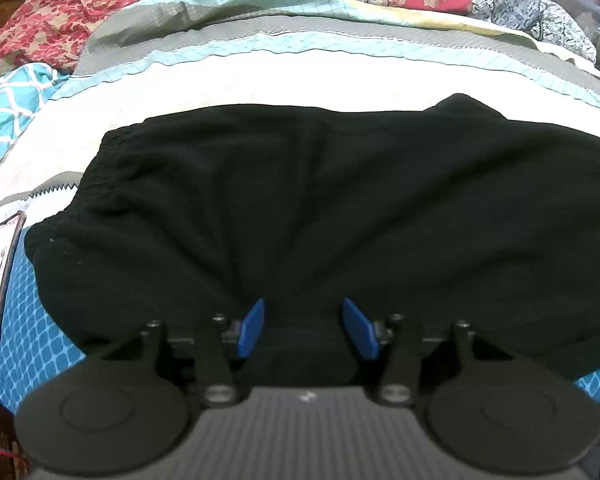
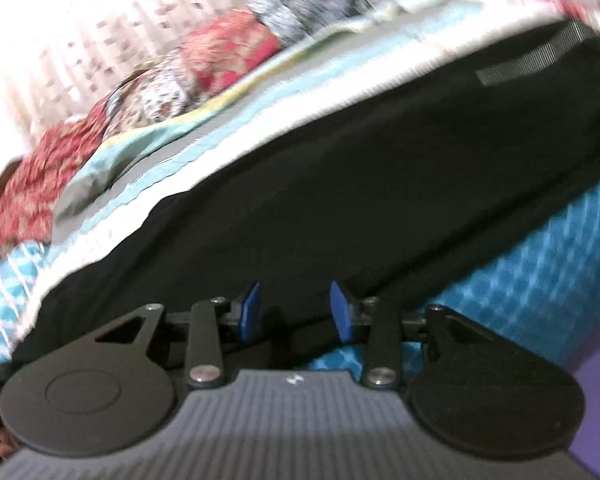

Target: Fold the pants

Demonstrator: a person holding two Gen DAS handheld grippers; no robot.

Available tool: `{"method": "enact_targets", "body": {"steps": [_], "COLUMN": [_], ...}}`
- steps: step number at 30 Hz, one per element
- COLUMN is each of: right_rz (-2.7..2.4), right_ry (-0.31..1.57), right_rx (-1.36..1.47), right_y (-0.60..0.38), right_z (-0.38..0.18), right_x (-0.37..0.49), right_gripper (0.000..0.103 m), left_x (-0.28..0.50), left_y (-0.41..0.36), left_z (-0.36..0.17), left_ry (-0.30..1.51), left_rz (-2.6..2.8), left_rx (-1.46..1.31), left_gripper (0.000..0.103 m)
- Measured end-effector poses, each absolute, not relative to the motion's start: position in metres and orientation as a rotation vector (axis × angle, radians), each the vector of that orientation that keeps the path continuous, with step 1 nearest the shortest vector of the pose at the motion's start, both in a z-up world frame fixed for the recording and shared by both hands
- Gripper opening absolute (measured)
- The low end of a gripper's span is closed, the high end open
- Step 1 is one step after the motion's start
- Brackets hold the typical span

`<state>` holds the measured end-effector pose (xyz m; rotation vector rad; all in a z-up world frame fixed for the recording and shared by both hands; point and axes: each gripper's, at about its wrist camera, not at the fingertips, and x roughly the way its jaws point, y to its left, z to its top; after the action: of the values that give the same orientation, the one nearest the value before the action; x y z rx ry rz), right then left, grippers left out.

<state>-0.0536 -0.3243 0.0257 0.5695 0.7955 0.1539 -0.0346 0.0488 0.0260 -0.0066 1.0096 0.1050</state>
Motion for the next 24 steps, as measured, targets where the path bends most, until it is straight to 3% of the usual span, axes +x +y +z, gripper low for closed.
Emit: {"method": "enact_targets", "body": {"steps": [12, 14, 19, 24], "right_rz": [0.172, 0.182, 0.226, 0.248], "right_ry": [0.753, 0.742, 0.706, 0.692], "right_rx": [0.710, 0.713, 0.741, 0.726], "right_y": [-0.335, -0.337, -0.340, -0.337], "right_z": [0.027, 0.025, 0.023, 0.026], "right_x": [-0.067, -0.069, -0.074, -0.072], "right_gripper": [0.044, 0.046, 0.064, 0.074], "left_x": [-0.034, -0.034, -0.035, -0.035], "left_y": [0.048, 0.048, 0.047, 0.051], "left_z": [0.027, 0.027, 0.027, 0.026], "left_ry": [1.013, 1.013, 1.013, 1.019], "left_rz": [0.110, 0.110, 0.099, 0.063], "left_rx": [-0.007, -0.008, -0.018, -0.054], "left_gripper": [0.047, 0.047, 0.051, 0.064]}}
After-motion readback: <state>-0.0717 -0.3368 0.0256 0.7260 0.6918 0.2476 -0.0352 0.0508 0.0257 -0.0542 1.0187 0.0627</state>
